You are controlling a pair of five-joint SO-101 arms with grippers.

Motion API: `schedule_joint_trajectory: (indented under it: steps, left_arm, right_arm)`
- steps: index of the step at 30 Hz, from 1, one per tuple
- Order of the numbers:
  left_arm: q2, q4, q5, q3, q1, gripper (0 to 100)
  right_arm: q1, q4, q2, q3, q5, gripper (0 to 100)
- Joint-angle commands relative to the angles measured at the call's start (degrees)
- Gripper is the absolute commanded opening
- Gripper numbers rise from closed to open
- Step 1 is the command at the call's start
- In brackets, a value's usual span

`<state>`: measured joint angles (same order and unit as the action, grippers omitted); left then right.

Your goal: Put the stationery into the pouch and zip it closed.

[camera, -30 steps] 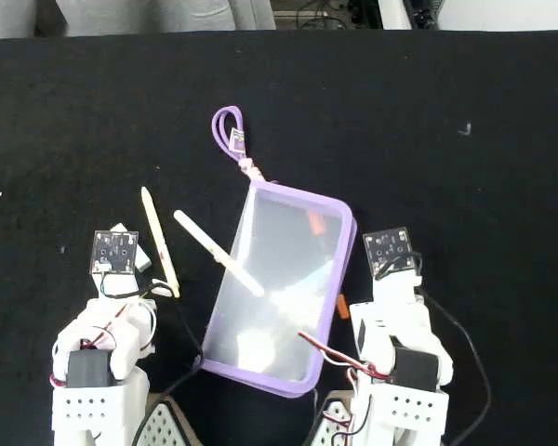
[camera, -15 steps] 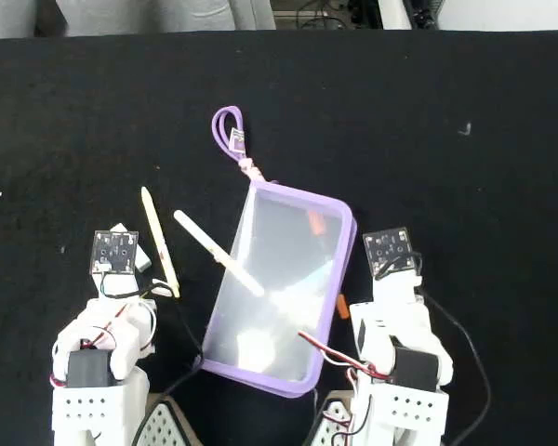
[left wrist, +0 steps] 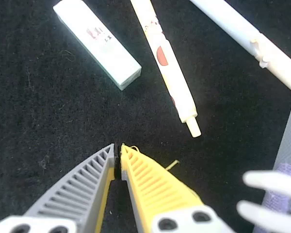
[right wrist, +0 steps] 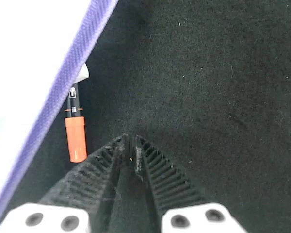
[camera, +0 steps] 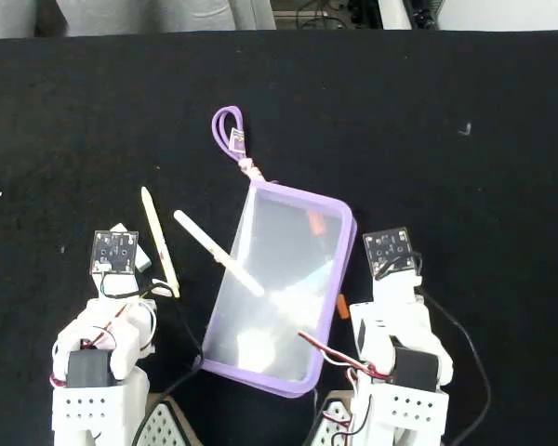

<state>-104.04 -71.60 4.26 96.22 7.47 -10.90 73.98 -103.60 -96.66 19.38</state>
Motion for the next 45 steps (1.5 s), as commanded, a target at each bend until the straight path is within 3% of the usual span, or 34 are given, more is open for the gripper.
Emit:
schedule_joint_trajectory:
  steps: [1, 20, 24, 31, 39, 42, 45]
  left_arm:
    - [-0.2, -0.3, 0.3, 1.2, 0.0, 3]
    - [-0.2, -0.3, 0.3, 1.2, 0.0, 3]
    - [-0.2, -0.3, 0.3, 1.2, 0.0, 3]
    - [-0.2, -0.3, 0.3, 1.2, 0.0, 3]
    - [-0.2, -0.3, 0.3, 1.2, 0.0, 3]
    - [-0.2, -0.3, 0.3, 1.2, 0.0, 3]
    - [-0.2, -0.3, 0.3, 1.2, 0.0, 3]
  right_arm:
    - [-0.8, 0.4, -3.9, 0.1, -0.2, 1.2]
    - [-0.9, 0.4, -3.9, 0.1, -0.2, 1.4]
    - [-0.9, -4.3, -3.9, 0.3, 0.1, 1.5]
    - [-0.9, -11.7, -3.9, 3.1, 11.9, 1.5]
    - [-0.4, -11.5, -3.3, 21.1, 5.4, 1.6]
    - [3.3, -9.5, -3.2, 26.9, 5.1, 4.5]
    - [10.7, -7.6, -0.6, 31.4, 4.4, 15.1]
